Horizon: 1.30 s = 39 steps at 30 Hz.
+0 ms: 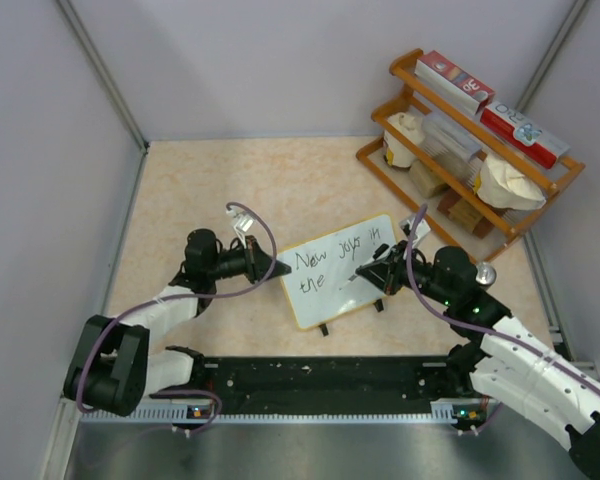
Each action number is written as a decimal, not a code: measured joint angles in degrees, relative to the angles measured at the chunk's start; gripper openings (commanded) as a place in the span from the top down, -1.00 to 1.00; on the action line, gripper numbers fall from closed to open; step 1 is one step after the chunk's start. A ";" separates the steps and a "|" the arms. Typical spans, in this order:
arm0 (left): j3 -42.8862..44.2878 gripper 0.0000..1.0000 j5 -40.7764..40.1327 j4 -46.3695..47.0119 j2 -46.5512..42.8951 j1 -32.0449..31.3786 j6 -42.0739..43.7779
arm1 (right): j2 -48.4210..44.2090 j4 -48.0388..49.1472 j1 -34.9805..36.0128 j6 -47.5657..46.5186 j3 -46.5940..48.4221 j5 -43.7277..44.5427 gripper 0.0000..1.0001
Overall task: Write a sentence on the whiteboard
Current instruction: Hold the whiteboard on the whiteboard stand.
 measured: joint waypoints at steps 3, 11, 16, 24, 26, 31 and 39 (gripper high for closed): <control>0.26 0.71 1.03 0.90 1.27 0.22 -0.02 | 0.02 0.00 0.00 -0.55 0.00 0.33 1.00; 0.26 0.11 1.05 1.20 3.28 0.35 3.69 | 0.63 0.00 -0.02 -1.29 0.00 1.27 1.00; 0.24 -0.08 1.14 1.20 3.28 0.35 4.74 | 1.05 0.00 -0.02 -1.51 0.00 1.62 1.00; -0.39 -0.16 1.55 1.55 3.28 0.35 5.25 | 1.01 -0.02 -0.02 -1.97 0.00 1.97 1.00; -0.39 -0.17 1.60 1.60 3.28 0.35 5.33 | 0.81 0.00 -0.02 -2.01 0.00 2.08 1.00; -0.48 -0.18 1.66 2.14 3.28 0.35 5.33 | 0.63 0.00 -0.02 -2.05 0.00 2.23 1.00; -0.98 -0.21 2.16 2.80 3.28 0.35 5.38 | 0.02 0.00 -0.02 -2.08 0.00 2.86 1.00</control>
